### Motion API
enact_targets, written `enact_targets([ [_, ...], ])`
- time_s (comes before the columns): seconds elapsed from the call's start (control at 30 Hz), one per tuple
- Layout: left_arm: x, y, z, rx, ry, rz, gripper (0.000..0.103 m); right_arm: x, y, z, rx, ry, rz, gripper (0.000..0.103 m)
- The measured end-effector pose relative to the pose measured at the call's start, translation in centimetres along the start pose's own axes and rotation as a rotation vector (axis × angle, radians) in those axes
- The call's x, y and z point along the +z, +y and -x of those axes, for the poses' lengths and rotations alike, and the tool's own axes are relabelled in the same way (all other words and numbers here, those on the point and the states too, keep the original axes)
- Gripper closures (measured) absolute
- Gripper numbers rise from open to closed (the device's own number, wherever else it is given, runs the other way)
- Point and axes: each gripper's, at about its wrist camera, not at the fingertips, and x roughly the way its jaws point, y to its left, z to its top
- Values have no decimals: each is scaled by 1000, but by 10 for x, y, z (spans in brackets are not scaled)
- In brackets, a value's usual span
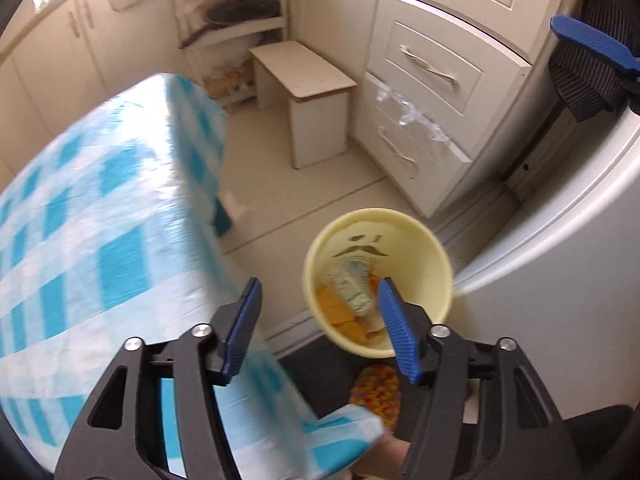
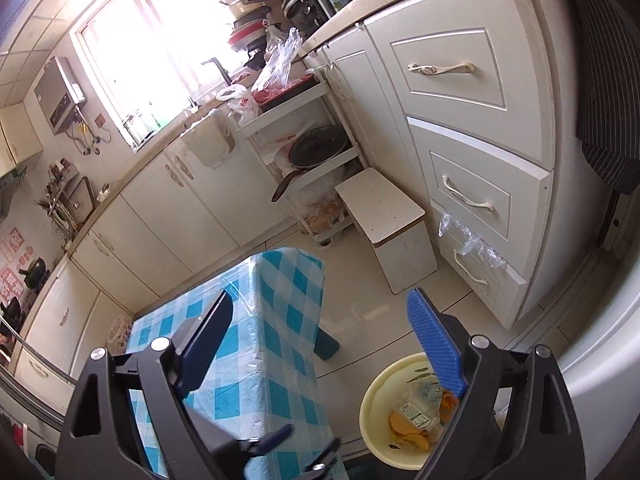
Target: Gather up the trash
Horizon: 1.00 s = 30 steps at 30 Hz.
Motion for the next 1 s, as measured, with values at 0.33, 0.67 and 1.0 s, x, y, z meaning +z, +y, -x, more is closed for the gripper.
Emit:
enact_targets([
  [0.33, -49, 88, 78, 183, -84, 119, 20, -30, 63, -17, -40, 91, 195, 12],
  [0.67, -103, 156, 162, 275, -174, 202, 12, -96, 119, 30, -47, -42, 308, 8],
  [1.0, -171, 197, 234, 338, -249, 294, 8, -170, 190, 104, 9, -175, 394, 7],
])
